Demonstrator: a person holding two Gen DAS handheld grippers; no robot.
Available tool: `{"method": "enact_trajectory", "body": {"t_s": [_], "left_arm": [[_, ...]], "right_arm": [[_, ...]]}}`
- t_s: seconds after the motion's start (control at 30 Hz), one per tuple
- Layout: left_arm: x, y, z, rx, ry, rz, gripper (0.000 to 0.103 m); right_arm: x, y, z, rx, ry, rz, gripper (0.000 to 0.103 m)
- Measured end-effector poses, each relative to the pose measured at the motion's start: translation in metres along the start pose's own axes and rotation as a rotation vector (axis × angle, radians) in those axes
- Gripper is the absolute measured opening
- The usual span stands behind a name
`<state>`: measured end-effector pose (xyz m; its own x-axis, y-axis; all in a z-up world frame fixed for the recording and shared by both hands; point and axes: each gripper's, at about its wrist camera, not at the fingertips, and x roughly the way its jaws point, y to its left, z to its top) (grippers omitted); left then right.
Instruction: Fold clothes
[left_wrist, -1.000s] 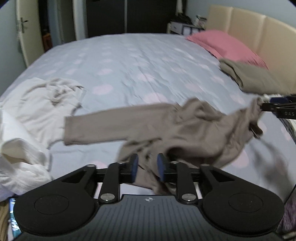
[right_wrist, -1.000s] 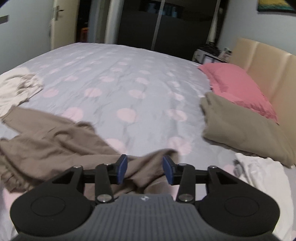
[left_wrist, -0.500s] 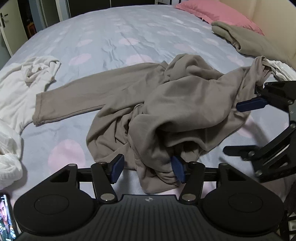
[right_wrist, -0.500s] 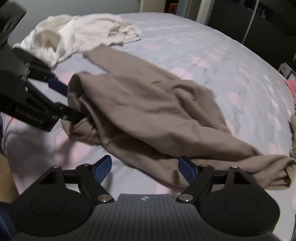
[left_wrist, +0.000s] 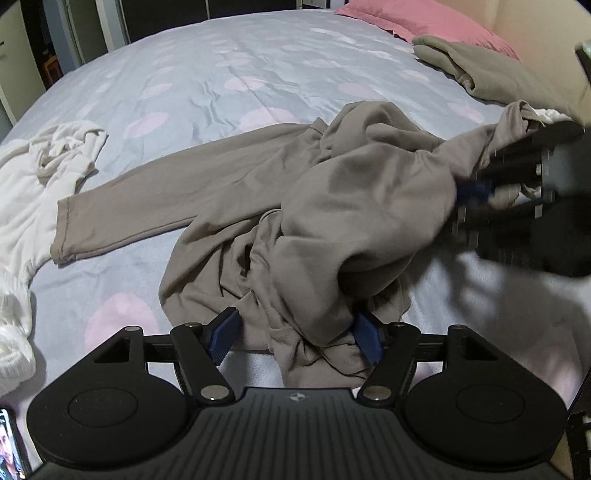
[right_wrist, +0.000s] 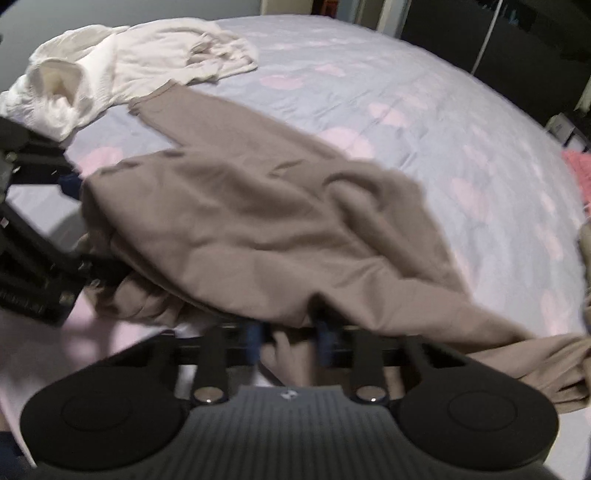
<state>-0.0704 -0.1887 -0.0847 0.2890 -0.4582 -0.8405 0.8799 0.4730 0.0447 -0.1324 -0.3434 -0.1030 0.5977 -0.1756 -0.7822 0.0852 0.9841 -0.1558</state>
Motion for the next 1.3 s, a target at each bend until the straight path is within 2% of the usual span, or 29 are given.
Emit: {"method": "enact_trajectory", "body": {"t_s": [0.1, 0.13, 0.27, 0.37, 0.57, 0.73, 0.87, 1.03, 1.17, 1.2, 1.3], "left_arm": [[-0.002, -0.003, -0.001, 0.018, -0.007, 0.008, 0.064], [-0.002, -0.002, -0.001, 0.014, -0.007, -0.003, 0.059], [-0.006, 0.002, 0.0, -0.018, -0.017, -0.045, 0.026], [-0.019, 0.006, 0.006, -0.036, -0.075, -0.037, 0.014], [-0.067, 0.026, 0.023, -0.122, -0.24, -0.027, 0.01], [-0.128, 0.042, 0.044, -0.165, -0.394, -0.031, 0.01], [-0.182, 0.049, 0.062, -0.166, -0.51, -0.031, 0.01], [-0.253, 0.048, 0.079, -0.115, -0.646, -0.025, 0.009], [-0.298, 0.044, 0.085, -0.072, -0.711, -0.032, 0.009], [-0.301, 0.045, 0.086, -0.07, -0.699, -0.047, 0.01], [-0.284, 0.048, 0.093, -0.09, -0.637, -0.089, 0.01]], "right_arm": [[-0.016, -0.013, 0.008, 0.045, -0.072, -0.049, 0.014], [-0.022, -0.016, 0.011, 0.052, -0.094, -0.066, 0.013], [-0.047, -0.027, 0.022, 0.076, -0.178, -0.132, 0.012], [-0.065, -0.035, 0.029, 0.096, -0.237, -0.176, 0.012], [-0.104, -0.043, 0.033, 0.131, -0.333, -0.236, 0.011], [-0.15, -0.042, 0.042, 0.128, -0.45, -0.272, 0.011], [-0.197, -0.043, 0.053, 0.14, -0.567, -0.272, 0.011], [-0.256, -0.045, 0.062, 0.131, -0.69, -0.274, 0.011], [-0.292, -0.051, 0.062, 0.141, -0.757, -0.219, 0.011], [-0.297, -0.053, 0.06, 0.151, -0.769, -0.195, 0.011], [-0.286, -0.061, 0.057, 0.177, -0.718, -0.167, 0.011]]}}
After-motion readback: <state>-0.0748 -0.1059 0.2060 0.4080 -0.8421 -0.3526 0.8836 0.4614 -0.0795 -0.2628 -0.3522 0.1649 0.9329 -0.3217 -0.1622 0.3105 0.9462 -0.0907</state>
